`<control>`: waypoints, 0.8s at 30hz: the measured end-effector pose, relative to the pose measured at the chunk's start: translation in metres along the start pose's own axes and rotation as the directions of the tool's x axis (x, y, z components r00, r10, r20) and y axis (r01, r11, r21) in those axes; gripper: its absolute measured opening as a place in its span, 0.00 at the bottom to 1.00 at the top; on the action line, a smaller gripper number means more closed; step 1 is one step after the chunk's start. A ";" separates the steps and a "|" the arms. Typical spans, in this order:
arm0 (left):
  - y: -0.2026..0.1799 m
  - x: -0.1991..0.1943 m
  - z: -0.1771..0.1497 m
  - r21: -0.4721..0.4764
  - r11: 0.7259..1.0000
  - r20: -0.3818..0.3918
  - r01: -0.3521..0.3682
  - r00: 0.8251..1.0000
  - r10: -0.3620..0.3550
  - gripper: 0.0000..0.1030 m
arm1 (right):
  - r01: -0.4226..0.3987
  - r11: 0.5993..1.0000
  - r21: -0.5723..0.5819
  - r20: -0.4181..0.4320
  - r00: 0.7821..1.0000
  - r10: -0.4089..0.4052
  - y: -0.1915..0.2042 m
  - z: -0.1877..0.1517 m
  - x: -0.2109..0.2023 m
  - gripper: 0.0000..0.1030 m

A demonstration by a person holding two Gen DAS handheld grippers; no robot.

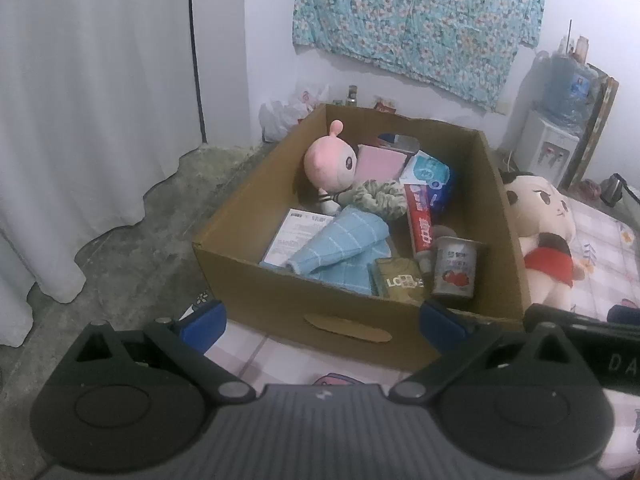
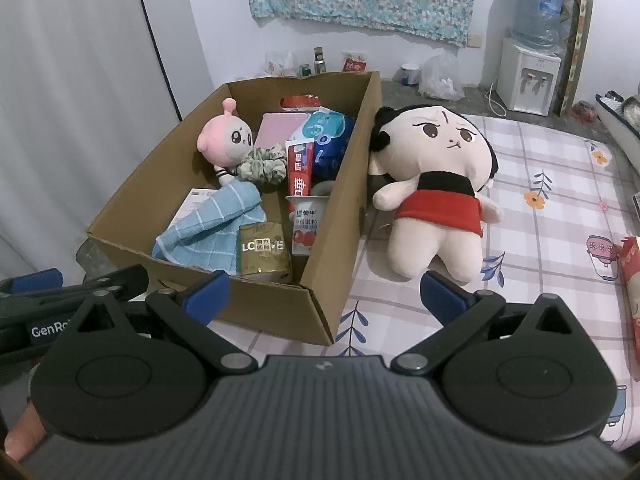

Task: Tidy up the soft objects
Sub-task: 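Withdraw both tools from the box back over the mat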

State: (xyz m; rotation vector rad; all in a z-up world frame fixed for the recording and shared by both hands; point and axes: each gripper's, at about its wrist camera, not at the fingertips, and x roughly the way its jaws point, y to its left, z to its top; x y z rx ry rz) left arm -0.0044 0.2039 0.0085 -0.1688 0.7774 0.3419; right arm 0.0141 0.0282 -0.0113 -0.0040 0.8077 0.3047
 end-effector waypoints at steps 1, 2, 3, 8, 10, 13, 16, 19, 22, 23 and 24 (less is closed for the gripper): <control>0.000 0.001 0.000 0.000 1.000 -0.001 -0.001 1.000 0.001 1.00 | 0.000 1.000 0.002 -0.001 1.000 0.000 0.000 0.000 0.000 0.99; 0.001 0.001 0.000 0.000 1.000 -0.003 -0.001 1.000 0.001 1.00 | 0.000 1.000 0.002 -0.002 1.000 0.000 0.000 0.000 0.001 0.99; 0.001 0.002 0.000 -0.001 1.000 -0.005 0.000 1.000 0.000 1.00 | 0.001 1.000 0.001 -0.003 1.000 -0.001 0.000 0.000 0.002 0.99; 0.003 0.006 0.000 -0.002 1.000 -0.012 0.001 1.000 -0.001 0.99 | 0.003 1.000 0.000 -0.008 1.000 -0.003 0.001 0.000 0.005 0.99; 0.002 0.007 0.001 0.000 1.000 -0.013 -0.001 1.000 0.001 0.99 | 0.003 1.000 0.000 -0.009 1.000 -0.003 0.001 0.000 0.005 0.99; 0.002 0.007 0.001 0.002 1.000 -0.013 -0.003 1.000 0.003 0.99 | 0.004 1.000 0.002 -0.014 1.000 -0.004 0.000 0.000 0.007 0.99; 0.002 0.008 0.001 0.002 1.000 -0.014 -0.003 1.000 0.003 0.99 | 0.006 1.000 0.003 -0.014 1.000 -0.006 0.000 0.000 0.008 0.99; 0.002 0.008 0.001 0.002 1.000 -0.014 -0.003 1.000 0.003 0.99 | 0.007 1.000 0.004 -0.016 1.000 -0.007 -0.002 0.000 0.009 0.99; 0.002 0.008 0.001 0.003 1.000 -0.016 -0.003 1.000 0.003 0.99 | 0.007 1.000 0.006 -0.019 1.000 -0.007 -0.003 0.001 0.010 0.99; 0.001 0.009 0.001 0.004 1.000 -0.016 -0.002 1.000 0.002 0.99 | 0.008 1.000 0.007 -0.020 1.000 -0.007 -0.003 0.000 0.011 0.99; 0.001 0.009 0.001 0.004 1.000 -0.017 -0.002 1.000 0.002 0.99 | 0.008 1.000 0.008 -0.021 1.000 -0.008 -0.004 0.000 0.011 0.99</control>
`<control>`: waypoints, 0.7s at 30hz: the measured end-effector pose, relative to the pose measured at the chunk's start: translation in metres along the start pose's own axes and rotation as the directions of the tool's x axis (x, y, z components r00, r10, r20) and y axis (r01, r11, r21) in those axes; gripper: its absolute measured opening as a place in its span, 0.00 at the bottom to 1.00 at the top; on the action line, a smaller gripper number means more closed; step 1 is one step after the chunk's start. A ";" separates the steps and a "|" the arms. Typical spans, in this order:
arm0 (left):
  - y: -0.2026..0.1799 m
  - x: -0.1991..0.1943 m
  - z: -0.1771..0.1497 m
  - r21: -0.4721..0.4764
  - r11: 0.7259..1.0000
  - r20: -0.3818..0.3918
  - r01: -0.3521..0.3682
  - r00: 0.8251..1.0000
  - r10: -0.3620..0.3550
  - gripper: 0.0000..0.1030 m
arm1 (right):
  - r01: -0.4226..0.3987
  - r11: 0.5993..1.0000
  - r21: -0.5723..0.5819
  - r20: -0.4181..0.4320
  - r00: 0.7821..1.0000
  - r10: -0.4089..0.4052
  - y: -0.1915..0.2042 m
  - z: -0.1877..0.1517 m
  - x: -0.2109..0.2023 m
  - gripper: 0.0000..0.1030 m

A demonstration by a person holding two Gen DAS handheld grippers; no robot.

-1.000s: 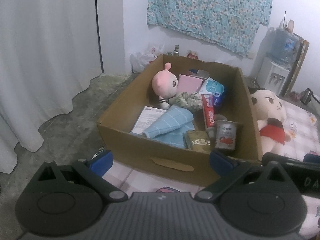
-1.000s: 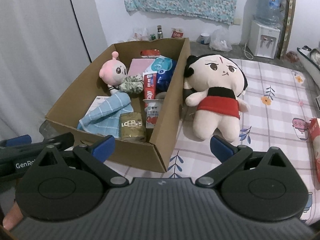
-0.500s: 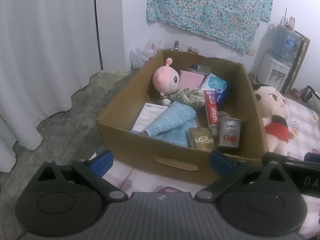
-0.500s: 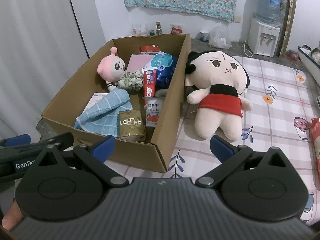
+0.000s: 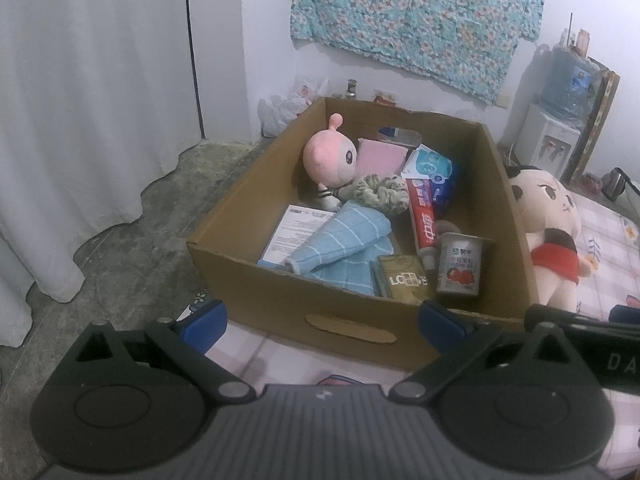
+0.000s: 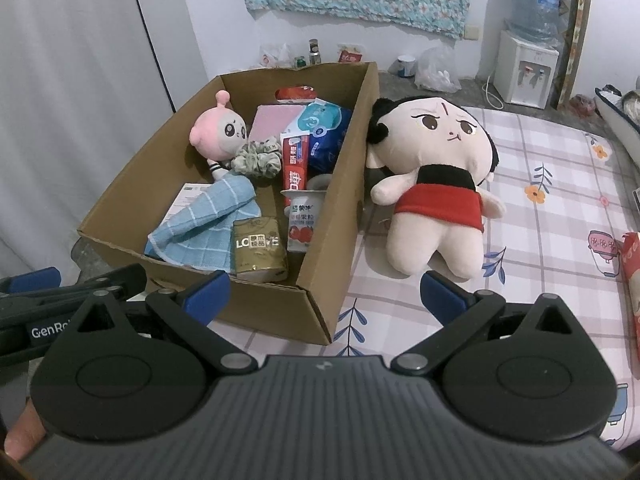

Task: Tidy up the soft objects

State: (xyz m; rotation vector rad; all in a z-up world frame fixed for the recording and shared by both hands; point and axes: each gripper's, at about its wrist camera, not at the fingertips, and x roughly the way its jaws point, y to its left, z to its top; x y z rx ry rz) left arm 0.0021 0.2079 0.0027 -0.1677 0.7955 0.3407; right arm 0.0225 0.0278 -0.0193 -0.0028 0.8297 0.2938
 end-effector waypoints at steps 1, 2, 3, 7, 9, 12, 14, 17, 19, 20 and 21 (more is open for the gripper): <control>0.000 0.001 0.000 0.001 1.000 -0.001 0.000 1.000 0.000 0.99 | 0.001 1.000 0.001 0.000 1.000 -0.001 0.000 0.000 0.000 0.99; -0.001 0.002 0.000 0.002 1.000 -0.001 0.000 1.000 0.000 0.99 | 0.002 1.000 0.001 0.000 1.000 -0.002 0.000 0.000 0.000 0.99; 0.000 0.002 0.000 0.002 1.000 -0.001 0.001 1.000 -0.001 0.99 | 0.003 1.000 0.000 -0.001 1.000 -0.003 0.000 0.000 0.000 0.99; -0.001 0.002 0.000 0.002 1.000 -0.003 0.001 1.000 -0.001 0.99 | -0.002 1.000 -0.007 0.000 1.000 0.002 0.001 0.000 0.000 0.99; 0.000 0.003 0.000 0.001 1.000 -0.005 0.008 1.000 -0.008 1.00 | -0.016 1.000 -0.021 0.016 1.000 0.017 -0.002 0.003 -0.002 0.99; 0.004 0.004 0.000 -0.011 1.000 -0.003 0.024 1.000 -0.024 1.00 | -0.037 0.996 -0.079 0.088 0.995 0.044 -0.005 0.016 -0.011 0.99; 0.008 0.006 0.000 -0.019 1.000 0.003 0.017 1.000 -0.017 1.00 | -0.057 0.976 -0.212 0.132 0.988 0.086 -0.001 0.033 -0.015 0.99; 0.019 0.006 0.002 -0.040 0.999 0.022 0.019 1.000 -0.018 1.00 | -0.131 0.912 -0.390 0.107 0.977 0.186 0.008 0.066 -0.005 0.99; 0.028 0.006 0.003 -0.065 0.998 0.041 0.023 0.999 -0.021 1.00 | -0.205 0.867 -0.455 -0.013 0.975 0.223 0.018 0.091 0.017 0.99; 0.032 0.007 0.003 -0.078 0.997 0.047 0.027 0.999 -0.024 1.00 | -0.218 0.846 -0.487 -0.078 0.975 0.206 0.026 0.103 0.033 0.98; 0.036 0.009 0.003 -0.093 0.995 0.052 0.035 0.998 -0.031 1.00 | -0.211 0.824 -0.525 -0.124 0.977 0.172 0.034 0.110 0.046 0.95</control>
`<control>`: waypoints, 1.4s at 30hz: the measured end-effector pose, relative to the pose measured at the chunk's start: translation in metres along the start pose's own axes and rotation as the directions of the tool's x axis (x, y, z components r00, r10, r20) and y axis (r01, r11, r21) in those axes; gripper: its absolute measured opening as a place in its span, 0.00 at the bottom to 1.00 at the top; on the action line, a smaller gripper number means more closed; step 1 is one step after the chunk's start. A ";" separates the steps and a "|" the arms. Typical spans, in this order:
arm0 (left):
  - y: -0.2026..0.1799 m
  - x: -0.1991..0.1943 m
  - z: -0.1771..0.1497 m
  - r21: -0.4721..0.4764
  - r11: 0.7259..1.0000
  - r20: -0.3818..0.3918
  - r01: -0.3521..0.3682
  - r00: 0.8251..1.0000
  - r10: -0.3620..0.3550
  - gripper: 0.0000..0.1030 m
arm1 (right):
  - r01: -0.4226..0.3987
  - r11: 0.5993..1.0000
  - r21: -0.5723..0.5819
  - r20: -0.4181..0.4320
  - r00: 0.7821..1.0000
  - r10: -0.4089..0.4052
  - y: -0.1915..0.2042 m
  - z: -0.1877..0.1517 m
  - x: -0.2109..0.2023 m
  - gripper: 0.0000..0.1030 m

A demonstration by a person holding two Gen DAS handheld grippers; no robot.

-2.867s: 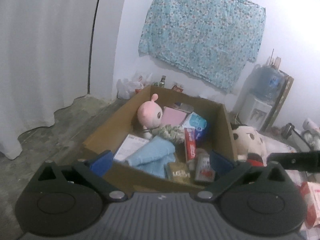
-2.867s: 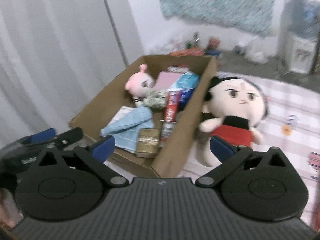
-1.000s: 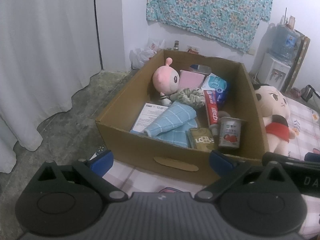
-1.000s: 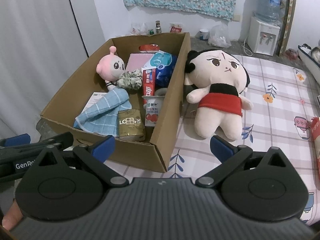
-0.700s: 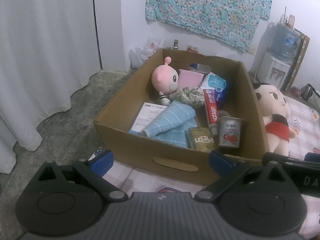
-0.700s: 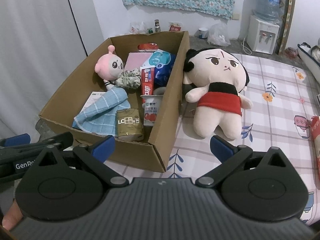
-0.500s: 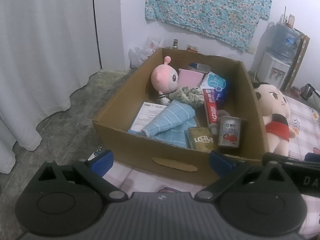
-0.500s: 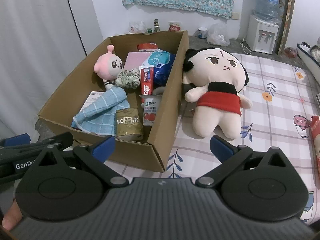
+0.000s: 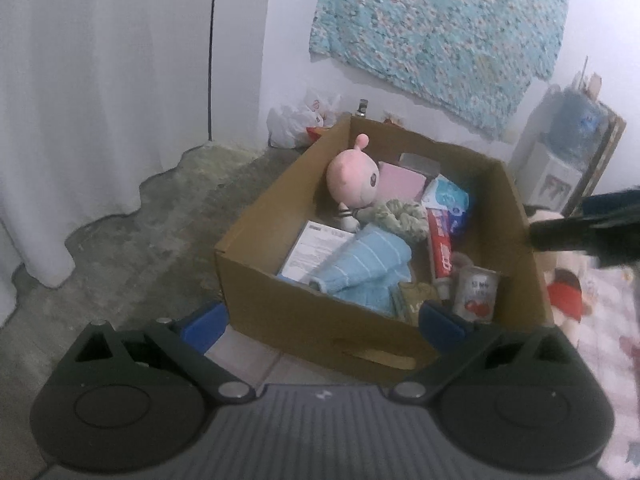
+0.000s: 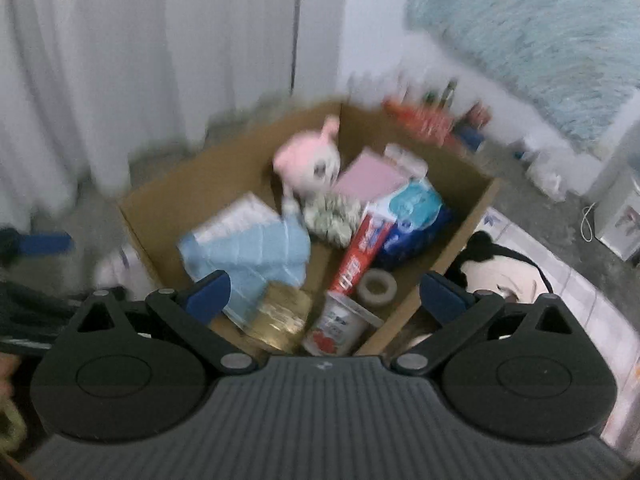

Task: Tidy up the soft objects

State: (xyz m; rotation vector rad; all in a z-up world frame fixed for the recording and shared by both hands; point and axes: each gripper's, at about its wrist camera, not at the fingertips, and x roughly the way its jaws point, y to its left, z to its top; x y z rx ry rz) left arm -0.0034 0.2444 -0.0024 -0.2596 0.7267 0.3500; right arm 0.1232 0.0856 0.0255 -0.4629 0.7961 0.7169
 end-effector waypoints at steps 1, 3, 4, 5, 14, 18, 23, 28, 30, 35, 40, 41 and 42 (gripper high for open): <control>0.003 0.002 0.001 -0.012 1.000 0.000 0.007 1.000 -0.007 1.00 | 0.006 0.999 -0.054 -0.055 0.998 -0.009 0.001 0.009 0.015 0.86; 0.009 0.004 0.000 -0.037 0.999 0.008 0.023 1.000 -0.023 1.00 | -0.004 0.991 -0.135 -0.163 0.986 -0.018 0.003 0.025 0.044 0.63; 0.011 0.005 -0.001 -0.048 0.998 0.016 0.028 1.000 -0.027 1.00 | -0.021 0.989 -0.146 -0.211 0.978 -0.011 0.005 0.031 0.057 0.50; 0.014 0.005 -0.002 -0.057 0.998 0.027 0.034 0.999 -0.032 1.00 | -0.040 0.990 -0.138 -0.261 0.965 0.003 0.005 0.036 0.072 0.46; 0.029 0.004 -0.010 -0.044 0.982 0.187 0.182 0.967 -0.171 0.92 | -0.087 0.996 -0.034 -0.495 0.867 0.058 -0.009 0.036 0.127 0.23; 0.022 0.007 -0.007 0.030 0.971 0.165 0.238 0.957 -0.240 0.80 | -0.147 0.987 0.059 -0.521 0.839 0.156 -0.009 0.032 0.115 0.22; 0.010 0.014 -0.008 0.078 0.949 0.125 0.304 0.942 -0.312 0.75 | -0.191 0.980 0.061 -0.564 0.803 0.192 0.008 0.015 0.108 0.22; 0.008 0.021 -0.013 0.070 0.941 0.117 0.332 0.934 -0.338 0.75 | -0.205 0.976 0.079 -0.572 0.792 0.213 0.016 0.009 0.110 0.22; 0.007 0.023 -0.014 0.070 0.939 0.113 0.337 0.932 -0.343 0.75 | -0.208 0.973 0.096 -0.561 0.796 0.225 0.013 0.013 0.108 0.23; 0.008 0.024 -0.014 0.071 0.938 0.113 0.339 0.932 -0.345 0.75 | -0.222 0.971 0.090 -0.563 0.793 0.233 0.013 0.017 0.109 0.23; 0.007 0.025 -0.015 0.071 0.934 0.100 0.350 0.929 -0.355 0.76 | -0.242 0.970 0.013 -0.588 0.783 0.204 0.027 0.007 0.115 0.21; 0.007 0.025 -0.016 0.076 0.934 0.100 0.349 0.929 -0.355 0.76 | -0.230 0.973 -0.008 -0.580 0.794 0.183 0.028 0.009 0.115 0.21; 0.007 0.024 -0.016 0.080 0.934 0.100 0.348 0.930 -0.355 0.77 | -0.209 0.978 -0.016 -0.574 0.803 0.162 0.026 0.010 0.117 0.21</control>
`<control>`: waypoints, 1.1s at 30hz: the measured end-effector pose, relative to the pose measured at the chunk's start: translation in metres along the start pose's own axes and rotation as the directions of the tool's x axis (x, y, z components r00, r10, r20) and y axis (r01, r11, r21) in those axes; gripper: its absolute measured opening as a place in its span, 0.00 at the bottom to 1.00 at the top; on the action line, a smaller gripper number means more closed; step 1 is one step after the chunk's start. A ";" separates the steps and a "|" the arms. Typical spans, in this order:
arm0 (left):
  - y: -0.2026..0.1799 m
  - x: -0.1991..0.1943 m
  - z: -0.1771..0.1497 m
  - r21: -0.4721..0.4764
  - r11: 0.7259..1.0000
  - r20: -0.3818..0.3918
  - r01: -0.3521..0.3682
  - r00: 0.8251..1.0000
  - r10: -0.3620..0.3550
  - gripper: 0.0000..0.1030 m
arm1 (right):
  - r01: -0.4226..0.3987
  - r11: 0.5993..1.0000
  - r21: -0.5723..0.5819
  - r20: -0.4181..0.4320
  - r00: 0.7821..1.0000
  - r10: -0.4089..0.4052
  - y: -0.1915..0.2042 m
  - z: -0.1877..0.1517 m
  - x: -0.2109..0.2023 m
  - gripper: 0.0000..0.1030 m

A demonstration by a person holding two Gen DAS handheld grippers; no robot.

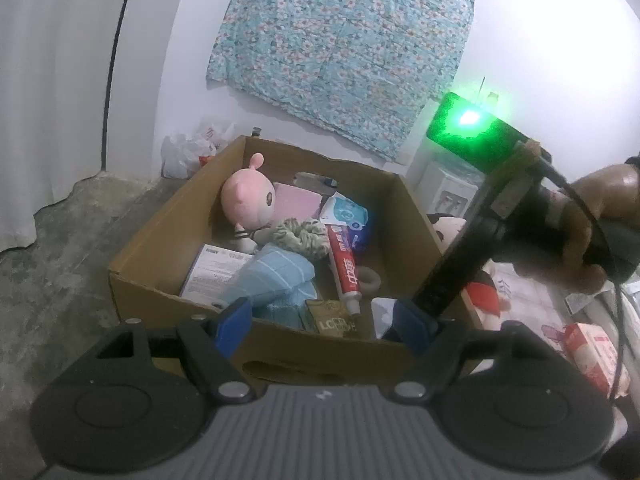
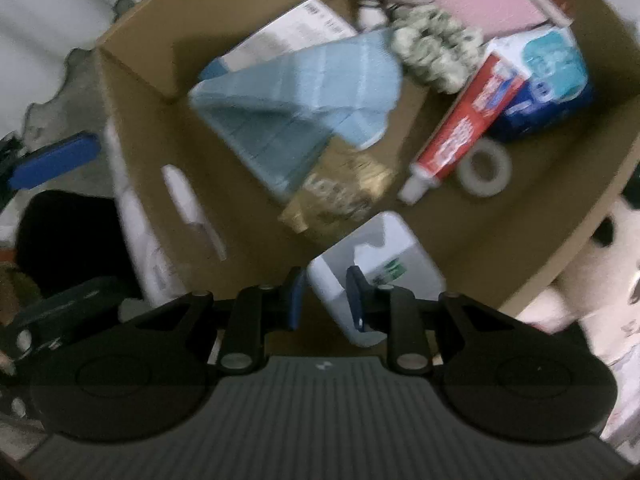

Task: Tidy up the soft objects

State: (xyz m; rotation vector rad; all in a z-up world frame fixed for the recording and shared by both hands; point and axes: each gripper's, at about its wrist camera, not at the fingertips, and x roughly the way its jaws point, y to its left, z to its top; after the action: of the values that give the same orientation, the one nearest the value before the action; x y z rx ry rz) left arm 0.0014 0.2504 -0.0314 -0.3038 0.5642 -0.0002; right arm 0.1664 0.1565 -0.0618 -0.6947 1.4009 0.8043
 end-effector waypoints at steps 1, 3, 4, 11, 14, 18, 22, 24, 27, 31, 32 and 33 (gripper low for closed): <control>0.000 0.000 0.000 0.002 1.000 0.000 0.000 1.000 0.000 0.77 | 0.008 1.000 0.013 0.008 1.000 -0.008 -0.004 0.001 0.000 0.22; 0.001 0.000 0.000 0.000 1.000 -0.002 0.002 1.000 -0.002 0.78 | 0.028 0.999 0.043 0.033 0.999 -0.029 -0.011 0.004 -0.002 0.22; 0.001 0.001 0.000 -0.001 1.000 -0.001 0.002 1.000 -0.002 0.79 | 0.047 0.998 0.052 0.045 0.998 -0.049 -0.012 0.004 -0.002 0.22; 0.001 0.002 0.000 -0.009 1.000 -0.002 0.007 1.000 -0.007 0.83 | 0.063 0.998 0.023 0.113 0.991 -0.066 -0.018 0.015 -0.015 0.68; 0.001 0.001 0.000 0.000 1.000 0.003 0.011 1.000 -0.011 0.83 | 0.045 0.994 -0.104 0.055 0.998 -0.040 -0.011 0.022 -0.010 0.88; 0.000 0.000 0.000 0.007 1.000 0.000 0.016 1.000 -0.016 0.84 | 0.000 0.988 -0.157 -0.063 0.998 -0.010 -0.008 0.033 0.006 0.86; 0.001 0.002 0.000 0.005 1.000 -0.007 0.019 1.000 -0.019 0.85 | 0.001 0.981 -0.194 -0.172 0.984 -0.035 -0.005 0.036 0.026 0.74; 0.001 0.002 0.000 0.008 1.000 -0.007 0.019 1.000 -0.019 0.85 | 0.017 0.977 -0.211 -0.204 0.977 -0.061 -0.004 0.033 0.034 0.70; 0.002 0.003 0.000 0.006 1.000 -0.006 0.020 1.000 -0.020 0.85 | 0.032 0.972 -0.234 -0.173 0.982 -0.074 -0.002 0.031 0.030 0.67; 0.002 0.004 0.000 0.001 1.000 -0.008 0.023 1.000 -0.023 0.85 | 0.124 0.963 -0.239 -0.100 0.983 -0.152 -0.006 0.032 0.025 0.67; 0.002 0.005 0.000 0.001 1.000 -0.008 0.025 1.000 -0.025 0.85 | 0.125 0.967 -0.221 -0.092 0.985 -0.149 -0.009 0.033 0.025 0.67; 0.002 0.005 0.000 0.000 1.000 -0.009 0.027 1.000 -0.027 0.85 | 0.125 0.972 -0.201 -0.083 0.986 -0.144 -0.011 0.034 0.025 0.67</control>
State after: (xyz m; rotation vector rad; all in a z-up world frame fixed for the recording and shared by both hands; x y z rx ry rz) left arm 0.0057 0.2519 -0.0344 -0.3109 0.5690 -0.0273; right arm 0.1945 0.1801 -0.0850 -0.9815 1.3561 0.8162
